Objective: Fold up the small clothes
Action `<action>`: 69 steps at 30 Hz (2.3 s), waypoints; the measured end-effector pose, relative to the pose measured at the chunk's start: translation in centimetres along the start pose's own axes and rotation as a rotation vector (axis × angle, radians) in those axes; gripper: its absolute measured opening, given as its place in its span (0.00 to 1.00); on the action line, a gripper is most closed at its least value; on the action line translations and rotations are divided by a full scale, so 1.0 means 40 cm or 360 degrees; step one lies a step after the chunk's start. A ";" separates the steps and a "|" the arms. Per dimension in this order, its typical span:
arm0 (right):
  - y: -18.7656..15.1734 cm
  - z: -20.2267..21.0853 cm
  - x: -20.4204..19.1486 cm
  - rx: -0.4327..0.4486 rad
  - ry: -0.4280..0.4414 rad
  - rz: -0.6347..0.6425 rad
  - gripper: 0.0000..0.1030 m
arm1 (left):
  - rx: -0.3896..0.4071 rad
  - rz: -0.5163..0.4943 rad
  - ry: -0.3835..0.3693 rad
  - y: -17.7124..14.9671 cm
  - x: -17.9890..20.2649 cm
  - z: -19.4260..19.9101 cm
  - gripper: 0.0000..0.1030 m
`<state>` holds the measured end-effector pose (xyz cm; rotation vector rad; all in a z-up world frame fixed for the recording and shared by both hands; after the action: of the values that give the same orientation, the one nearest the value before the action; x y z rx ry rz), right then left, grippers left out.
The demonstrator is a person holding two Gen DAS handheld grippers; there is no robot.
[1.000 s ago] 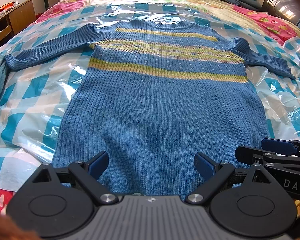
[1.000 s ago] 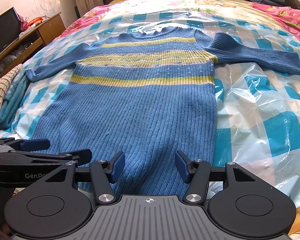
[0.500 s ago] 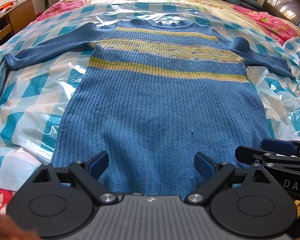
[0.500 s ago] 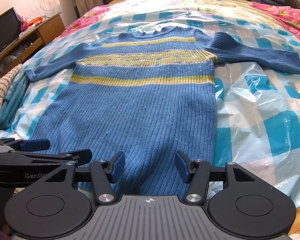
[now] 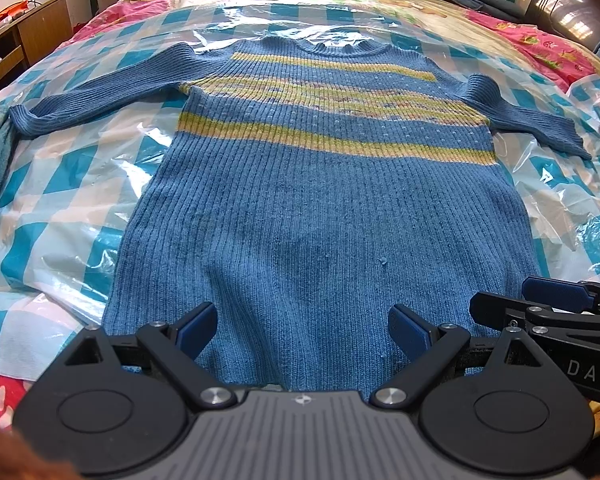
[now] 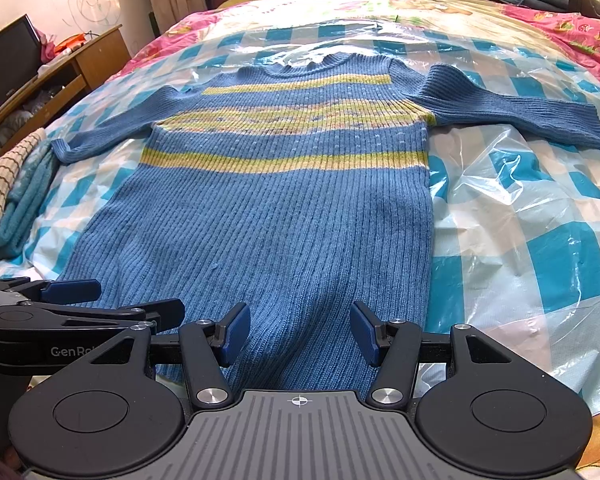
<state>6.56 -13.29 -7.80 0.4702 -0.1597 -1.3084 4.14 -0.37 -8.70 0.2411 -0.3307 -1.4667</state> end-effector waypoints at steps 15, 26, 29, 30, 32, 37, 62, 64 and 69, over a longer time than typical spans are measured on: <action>-0.001 0.001 0.001 0.0000 0.0001 -0.0002 0.54 | -0.0001 0.0000 -0.0002 0.001 0.000 0.000 0.94; 0.000 0.004 0.002 0.0009 0.0005 -0.0001 0.54 | 0.0009 -0.0004 -0.0005 0.009 0.005 0.004 0.94; 0.006 0.011 0.007 0.0025 0.0005 -0.0009 0.54 | 0.0028 -0.0013 -0.0015 0.017 0.010 0.011 0.94; 0.006 0.016 0.013 0.0033 0.0005 -0.0015 0.55 | 0.0034 -0.0017 -0.0017 0.021 0.012 0.013 0.94; 0.011 0.022 0.019 0.0048 0.0000 -0.0026 0.58 | 0.0054 -0.0027 -0.0032 0.033 0.018 0.021 0.94; 0.032 0.043 0.040 0.0090 0.0023 -0.0080 0.58 | 0.0114 -0.0070 -0.0086 0.070 0.042 0.043 0.94; 0.293 0.105 0.698 0.0507 0.0021 -0.0903 0.56 | 0.0237 -0.0498 -0.0268 0.385 0.502 -0.020 0.94; 0.303 0.077 0.770 0.0514 0.0071 -0.1036 0.55 | 0.0224 -0.0520 -0.0287 0.395 0.539 -0.039 0.94; 0.324 0.022 0.891 0.0555 0.0153 -0.1253 0.53 | 0.0202 -0.0546 -0.0333 0.413 0.600 -0.074 0.94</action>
<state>27.18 -45.10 -6.86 0.9517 -0.1252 -2.0343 22.30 -22.84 -3.84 0.2557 -0.5744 -1.8175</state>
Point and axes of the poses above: each gripper's, at about its wrist camera, not at the fingertips, and z roughly against the way its jaws point, x to its right, y to its top, the point moved 9 cm from there along -z, roughly the way its jaws point, and after that the axes turned 12 degrees about -x, right-handed, at the moved point
